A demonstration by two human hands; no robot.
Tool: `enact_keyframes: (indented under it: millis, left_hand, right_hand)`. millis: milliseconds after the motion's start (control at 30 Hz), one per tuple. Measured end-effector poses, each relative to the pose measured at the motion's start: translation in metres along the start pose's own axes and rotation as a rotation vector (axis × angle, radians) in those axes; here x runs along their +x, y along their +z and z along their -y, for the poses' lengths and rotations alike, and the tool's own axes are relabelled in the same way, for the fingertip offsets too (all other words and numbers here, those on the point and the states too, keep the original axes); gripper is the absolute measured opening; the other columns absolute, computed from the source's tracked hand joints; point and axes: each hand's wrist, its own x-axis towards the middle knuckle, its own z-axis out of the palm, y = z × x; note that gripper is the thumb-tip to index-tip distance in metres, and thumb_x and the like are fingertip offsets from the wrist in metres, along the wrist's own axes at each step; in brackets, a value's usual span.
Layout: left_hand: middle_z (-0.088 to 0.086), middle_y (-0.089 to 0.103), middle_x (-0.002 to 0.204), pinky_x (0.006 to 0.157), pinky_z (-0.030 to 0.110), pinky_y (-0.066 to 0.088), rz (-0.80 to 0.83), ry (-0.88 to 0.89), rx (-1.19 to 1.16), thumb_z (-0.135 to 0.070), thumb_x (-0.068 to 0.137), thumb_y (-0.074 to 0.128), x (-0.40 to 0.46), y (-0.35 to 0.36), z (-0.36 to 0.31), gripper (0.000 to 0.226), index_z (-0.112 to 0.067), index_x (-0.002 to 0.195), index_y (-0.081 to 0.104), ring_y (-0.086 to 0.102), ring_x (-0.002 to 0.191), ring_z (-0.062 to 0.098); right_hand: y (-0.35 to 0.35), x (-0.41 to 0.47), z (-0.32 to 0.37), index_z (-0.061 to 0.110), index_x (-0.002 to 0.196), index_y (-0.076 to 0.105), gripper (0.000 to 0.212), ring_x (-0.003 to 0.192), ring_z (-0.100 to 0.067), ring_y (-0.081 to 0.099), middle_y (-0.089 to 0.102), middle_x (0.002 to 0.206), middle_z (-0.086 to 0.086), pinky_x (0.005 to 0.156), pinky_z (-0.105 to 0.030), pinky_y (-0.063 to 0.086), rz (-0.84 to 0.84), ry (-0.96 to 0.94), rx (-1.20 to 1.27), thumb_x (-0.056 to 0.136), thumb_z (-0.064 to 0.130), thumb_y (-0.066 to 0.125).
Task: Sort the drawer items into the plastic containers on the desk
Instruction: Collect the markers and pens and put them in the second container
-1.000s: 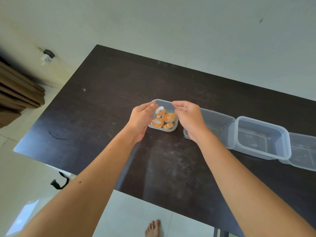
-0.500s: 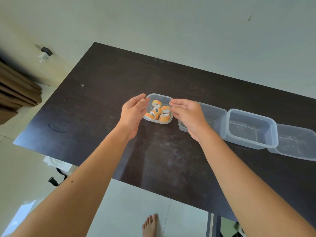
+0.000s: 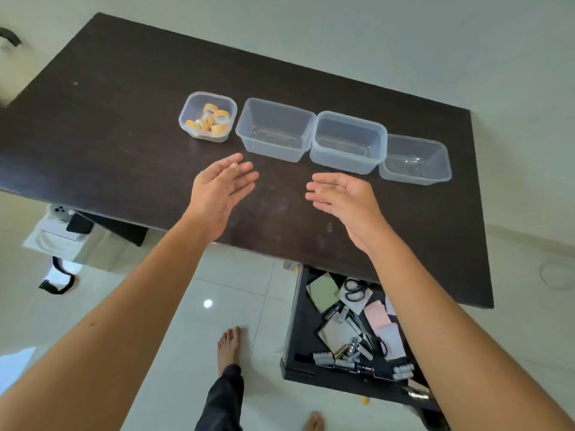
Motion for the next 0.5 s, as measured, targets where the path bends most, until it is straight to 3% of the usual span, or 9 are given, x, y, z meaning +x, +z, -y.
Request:
enact_keyframes:
  millis: [500]
  left_hand:
    - [0.016,0.072,0.126,0.11,0.049,0.052,0.103,-0.285,0.137,-0.013,0.107,0.055,-0.139,0.062,0.199,0.029,-0.007,0.135,0.06,0.073,0.115,0.031]
  right_hand:
    - [-0.125,-0.133,-0.174,0.013,0.122,0.074,0.023,0.099,-0.016,0.08,0.081,0.107,-0.004,0.1,-0.04,0.061,-0.035,0.16,-0.022,0.098,0.011,0.072]
